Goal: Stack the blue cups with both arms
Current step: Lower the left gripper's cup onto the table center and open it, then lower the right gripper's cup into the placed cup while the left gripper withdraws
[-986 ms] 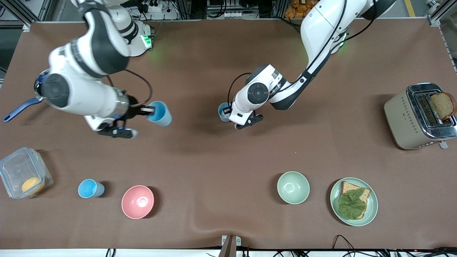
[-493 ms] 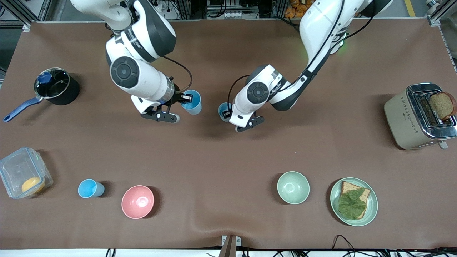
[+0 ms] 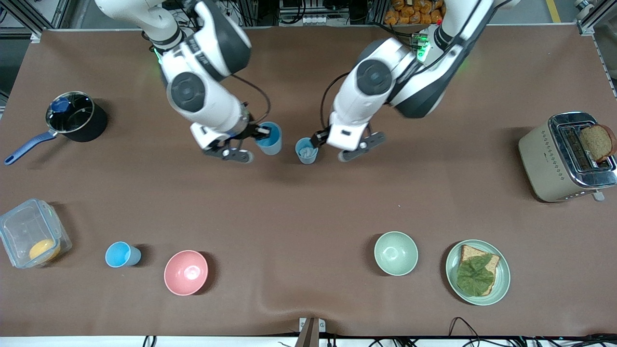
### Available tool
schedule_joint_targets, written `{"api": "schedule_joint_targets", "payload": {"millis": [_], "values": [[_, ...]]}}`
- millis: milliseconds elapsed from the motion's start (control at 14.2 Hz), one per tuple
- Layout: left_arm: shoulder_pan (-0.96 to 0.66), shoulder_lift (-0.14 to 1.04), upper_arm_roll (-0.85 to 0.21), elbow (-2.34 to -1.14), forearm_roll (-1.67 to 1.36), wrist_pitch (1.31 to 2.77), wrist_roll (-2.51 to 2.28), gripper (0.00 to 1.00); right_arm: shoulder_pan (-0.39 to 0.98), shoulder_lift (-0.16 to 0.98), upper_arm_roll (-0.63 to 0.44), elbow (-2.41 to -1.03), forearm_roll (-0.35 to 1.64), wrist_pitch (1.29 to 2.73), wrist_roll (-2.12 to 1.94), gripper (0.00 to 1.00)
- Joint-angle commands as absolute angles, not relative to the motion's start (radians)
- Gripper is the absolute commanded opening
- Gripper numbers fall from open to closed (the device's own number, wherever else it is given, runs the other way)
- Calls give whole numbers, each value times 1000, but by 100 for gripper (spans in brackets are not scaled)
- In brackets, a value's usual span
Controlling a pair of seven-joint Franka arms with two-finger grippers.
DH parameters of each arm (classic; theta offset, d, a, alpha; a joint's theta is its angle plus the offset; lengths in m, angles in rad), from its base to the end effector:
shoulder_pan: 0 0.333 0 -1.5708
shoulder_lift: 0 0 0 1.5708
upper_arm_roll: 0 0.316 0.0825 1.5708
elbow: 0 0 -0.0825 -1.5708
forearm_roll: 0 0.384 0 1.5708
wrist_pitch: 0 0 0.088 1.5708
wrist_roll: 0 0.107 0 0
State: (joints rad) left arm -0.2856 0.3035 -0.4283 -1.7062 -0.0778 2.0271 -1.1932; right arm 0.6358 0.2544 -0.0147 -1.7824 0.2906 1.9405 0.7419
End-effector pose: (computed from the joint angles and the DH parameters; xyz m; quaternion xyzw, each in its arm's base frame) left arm 0.4986 -0.4066 0.4326 0.9600 0.2617 -0.0668 0.0737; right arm 0.4910 0.3760 0.4068 -0.9832 0.1182 0.1191 0.0714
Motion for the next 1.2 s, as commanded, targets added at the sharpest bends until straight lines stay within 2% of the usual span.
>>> {"api": "schedule_joint_targets", "payload": {"millis": [0,211,563,775,1127], "values": [[-149,213,-430,-1738,-74,1976,-981,100,724,307,-25,-1790,291,2003,808,0],[-19,164,-428,-1736,-74,1883,-778,100,811,388,-25,-1790,232,2106,940,0],[187,138,-428,-1736,-69,1807,-520,100,805,406,-26,-1776,210,2132,966,0],[228,137,-426,-1714,49,1770,-422,100,816,426,-26,-1773,210,2143,969,0],[259,137,-426,-1588,64,1594,-391,100,841,448,-25,-1770,212,2154,985,0]]}}
